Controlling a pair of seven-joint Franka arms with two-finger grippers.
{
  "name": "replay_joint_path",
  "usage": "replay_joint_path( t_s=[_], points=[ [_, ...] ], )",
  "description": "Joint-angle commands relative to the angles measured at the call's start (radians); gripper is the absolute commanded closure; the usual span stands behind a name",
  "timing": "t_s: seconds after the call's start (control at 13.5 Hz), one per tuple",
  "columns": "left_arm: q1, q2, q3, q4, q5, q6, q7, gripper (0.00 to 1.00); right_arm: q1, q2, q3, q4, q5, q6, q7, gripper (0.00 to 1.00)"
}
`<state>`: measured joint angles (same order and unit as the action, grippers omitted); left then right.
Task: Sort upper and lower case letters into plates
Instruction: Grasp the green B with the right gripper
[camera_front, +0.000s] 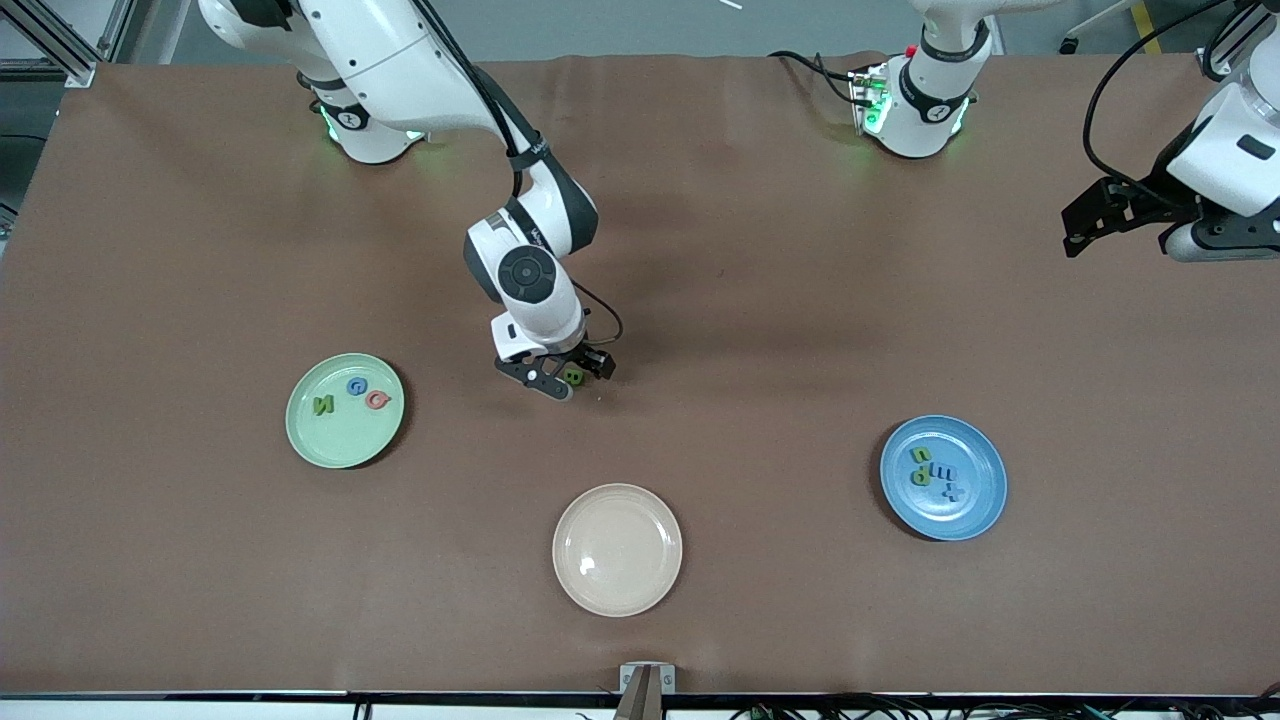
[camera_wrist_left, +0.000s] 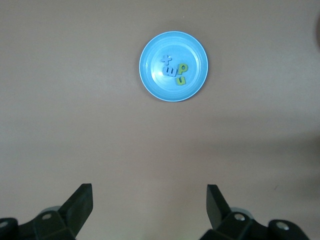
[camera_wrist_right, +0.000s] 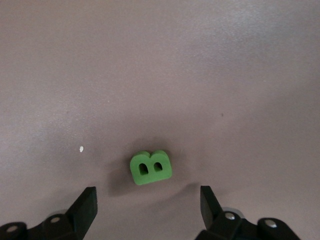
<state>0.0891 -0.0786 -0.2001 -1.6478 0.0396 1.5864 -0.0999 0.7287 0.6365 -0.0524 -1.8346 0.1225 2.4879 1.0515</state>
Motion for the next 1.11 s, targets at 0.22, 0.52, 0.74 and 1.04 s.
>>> replay_joint_path(
  t_s=[0.22,0.52,0.74,1.04],
  points=[
    [-0.003,-0.023,-0.004,-0.017,-0.018,-0.011,0.037,0.00,0.006,0.011,-0.012,0.014,-0.070,0.008,0.018,0.28],
    [0.006,-0.020,-0.002,-0.017,-0.018,-0.022,0.055,0.00,0.002,0.025,-0.012,0.012,-0.086,0.045,0.016,0.37],
    [0.011,-0.032,-0.002,-0.021,-0.020,-0.043,0.057,0.00,0.002,0.029,-0.012,0.012,-0.087,0.059,0.016,0.45],
    [0.011,-0.027,0.001,-0.007,-0.020,-0.059,0.057,0.00,0.002,0.029,-0.012,0.008,-0.086,0.056,0.016,0.76]
  ],
)
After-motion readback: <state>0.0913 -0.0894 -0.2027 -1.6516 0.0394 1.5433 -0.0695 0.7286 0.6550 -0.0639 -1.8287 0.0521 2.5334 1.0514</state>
